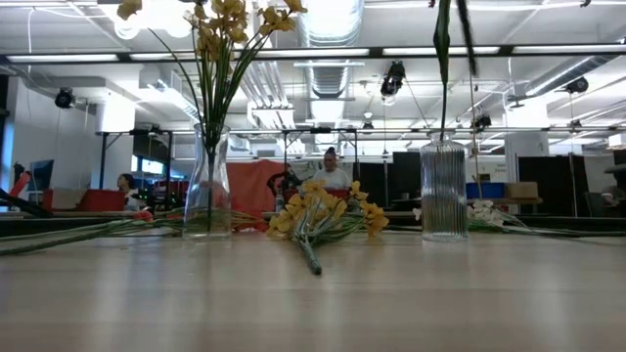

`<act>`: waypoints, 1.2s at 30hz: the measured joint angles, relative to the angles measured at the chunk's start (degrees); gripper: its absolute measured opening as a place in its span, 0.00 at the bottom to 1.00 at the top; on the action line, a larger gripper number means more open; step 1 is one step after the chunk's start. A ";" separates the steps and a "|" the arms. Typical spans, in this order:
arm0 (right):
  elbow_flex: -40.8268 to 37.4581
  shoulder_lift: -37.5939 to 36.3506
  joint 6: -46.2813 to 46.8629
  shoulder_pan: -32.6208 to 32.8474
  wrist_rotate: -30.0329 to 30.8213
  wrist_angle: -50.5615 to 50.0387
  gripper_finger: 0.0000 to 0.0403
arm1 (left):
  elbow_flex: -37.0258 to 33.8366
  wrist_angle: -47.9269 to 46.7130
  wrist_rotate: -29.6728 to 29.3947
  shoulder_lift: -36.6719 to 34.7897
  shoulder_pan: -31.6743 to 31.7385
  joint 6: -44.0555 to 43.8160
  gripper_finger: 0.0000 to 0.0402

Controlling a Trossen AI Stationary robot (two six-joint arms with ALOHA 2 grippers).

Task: Sort flowers into vase by color
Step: Put the right red flower into the right transparent vase

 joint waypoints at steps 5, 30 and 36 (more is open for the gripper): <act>0.04 -0.29 -5.62 -0.02 0.12 4.39 0.06 | 1.38 -0.04 -0.02 1.66 0.96 0.80 0.50; 6.64 -20.33 -31.87 -4.47 36.22 0.87 0.06 | 1.01 -0.57 -0.12 0.81 0.98 1.09 0.50; -7.24 -31.11 -20.63 -8.74 34.36 0.73 0.06 | 0.99 -0.59 -0.13 0.74 0.87 1.09 0.50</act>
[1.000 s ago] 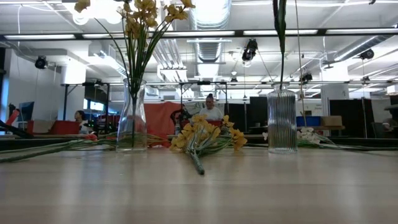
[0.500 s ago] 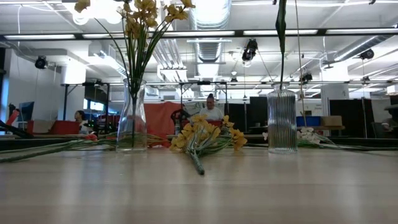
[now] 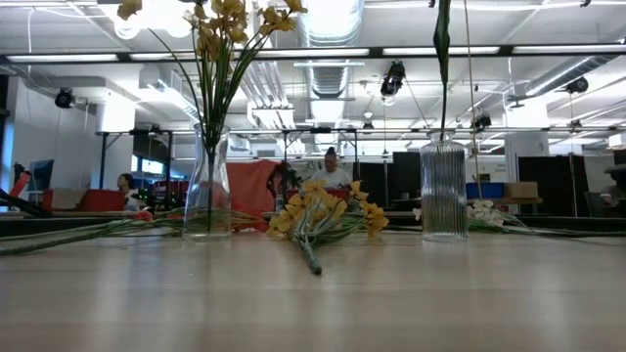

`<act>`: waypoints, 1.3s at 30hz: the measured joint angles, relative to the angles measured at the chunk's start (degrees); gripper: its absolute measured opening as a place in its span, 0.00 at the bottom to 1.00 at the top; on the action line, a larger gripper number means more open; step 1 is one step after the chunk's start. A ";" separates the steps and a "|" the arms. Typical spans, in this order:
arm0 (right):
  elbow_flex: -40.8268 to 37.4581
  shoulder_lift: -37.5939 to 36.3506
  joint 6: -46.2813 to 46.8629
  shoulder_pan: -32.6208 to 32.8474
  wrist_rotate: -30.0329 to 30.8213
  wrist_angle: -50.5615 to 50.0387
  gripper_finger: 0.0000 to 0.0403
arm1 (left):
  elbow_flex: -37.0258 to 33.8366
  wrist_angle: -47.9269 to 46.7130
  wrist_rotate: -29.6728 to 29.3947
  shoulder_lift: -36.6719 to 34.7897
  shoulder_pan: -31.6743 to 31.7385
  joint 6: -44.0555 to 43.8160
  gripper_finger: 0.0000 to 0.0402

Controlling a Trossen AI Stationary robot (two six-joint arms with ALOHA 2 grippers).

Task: Sort flowers into vase by color
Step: Put the right red flower into the right transparent vase

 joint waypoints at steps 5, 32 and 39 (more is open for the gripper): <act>-10.26 -5.26 10.53 -4.69 -4.42 1.93 0.06 | 0.15 0.02 0.00 -0.04 0.00 0.02 0.50; -20.67 2.24 20.21 -9.54 -7.77 12.26 0.11 | 0.14 -0.24 -0.22 -0.06 0.22 1.05 0.50; -20.67 2.52 22.17 -9.51 -7.31 11.75 0.29 | 0.10 -0.35 -1.24 -0.06 0.20 0.32 0.50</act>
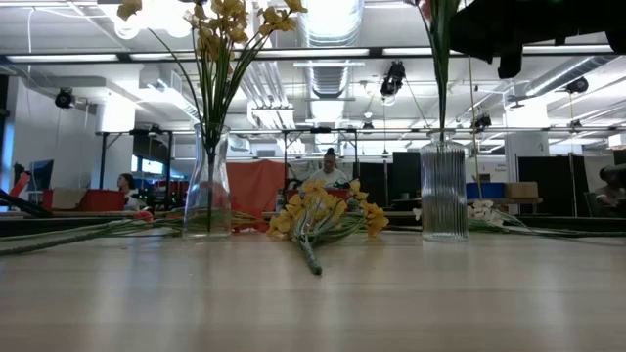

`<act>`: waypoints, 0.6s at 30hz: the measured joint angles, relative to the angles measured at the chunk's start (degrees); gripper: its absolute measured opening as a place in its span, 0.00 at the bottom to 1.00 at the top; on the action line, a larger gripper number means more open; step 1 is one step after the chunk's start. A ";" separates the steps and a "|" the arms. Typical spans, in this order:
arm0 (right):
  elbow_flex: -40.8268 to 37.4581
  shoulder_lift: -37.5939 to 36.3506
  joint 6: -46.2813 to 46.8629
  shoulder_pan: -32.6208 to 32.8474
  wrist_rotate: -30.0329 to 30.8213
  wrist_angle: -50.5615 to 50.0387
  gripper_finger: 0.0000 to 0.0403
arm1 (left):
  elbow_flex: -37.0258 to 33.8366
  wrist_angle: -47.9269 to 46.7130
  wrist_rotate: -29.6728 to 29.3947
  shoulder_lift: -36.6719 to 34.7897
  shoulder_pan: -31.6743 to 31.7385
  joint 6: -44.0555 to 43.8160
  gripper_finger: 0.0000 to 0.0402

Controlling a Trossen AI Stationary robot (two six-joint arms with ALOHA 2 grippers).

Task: Sort flowers into vase by color
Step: Put the right red flower into the right transparent vase

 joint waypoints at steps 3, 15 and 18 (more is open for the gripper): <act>0.00 -0.01 0.87 0.02 -0.01 -0.39 0.36 | -0.02 -0.62 -1.96 -0.18 -0.13 -0.17 0.50; -0.02 -2.03 13.09 0.13 -0.49 -13.59 0.58 | 0.17 -8.30 -3.08 -2.99 -1.19 -6.30 0.50; -0.02 -3.58 17.06 0.13 -1.73 -18.68 0.62 | 0.40 -10.72 -3.35 -3.36 -1.39 -7.91 0.50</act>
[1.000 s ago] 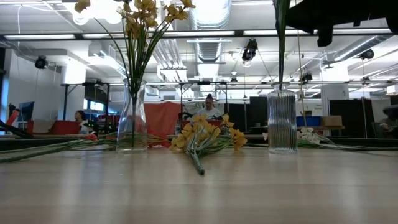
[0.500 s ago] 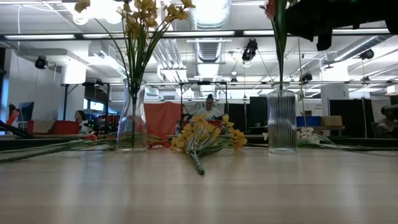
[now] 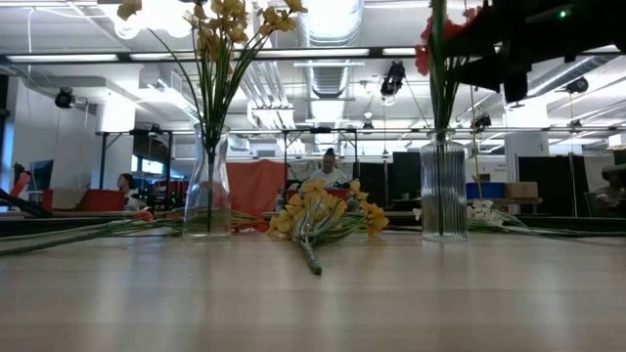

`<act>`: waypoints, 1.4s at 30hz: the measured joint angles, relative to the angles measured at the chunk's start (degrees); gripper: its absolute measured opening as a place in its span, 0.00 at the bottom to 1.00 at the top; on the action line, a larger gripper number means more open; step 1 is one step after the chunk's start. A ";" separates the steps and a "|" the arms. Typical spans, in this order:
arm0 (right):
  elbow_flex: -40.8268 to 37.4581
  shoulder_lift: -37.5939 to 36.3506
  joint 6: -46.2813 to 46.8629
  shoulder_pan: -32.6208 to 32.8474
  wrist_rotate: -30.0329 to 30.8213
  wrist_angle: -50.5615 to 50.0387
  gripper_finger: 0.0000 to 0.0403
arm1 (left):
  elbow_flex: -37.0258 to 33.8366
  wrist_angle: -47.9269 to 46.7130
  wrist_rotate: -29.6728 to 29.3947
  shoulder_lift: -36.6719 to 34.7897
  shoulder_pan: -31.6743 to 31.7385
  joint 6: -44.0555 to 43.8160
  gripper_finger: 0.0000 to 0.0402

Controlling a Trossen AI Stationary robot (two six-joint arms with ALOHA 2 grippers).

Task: Sort flowers into vase by color
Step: Put the right red flower into the right transparent vase, then put the red flower into the right transparent vase

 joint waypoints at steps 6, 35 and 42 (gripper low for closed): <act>0.00 -2.44 8.71 0.00 -4.20 -8.73 0.68 | 0.02 -7.38 -0.07 -1.84 -0.21 -6.82 0.50; 20.23 0.90 49.69 3.41 -23.45 -66.70 0.65 | -3.86 -80.97 12.23 -11.27 -1.11 -73.97 0.50; 21.55 3.19 49.44 4.26 -24.87 -66.92 0.64 | -13.85 -71.41 13.18 -11.26 2.66 -75.50 0.50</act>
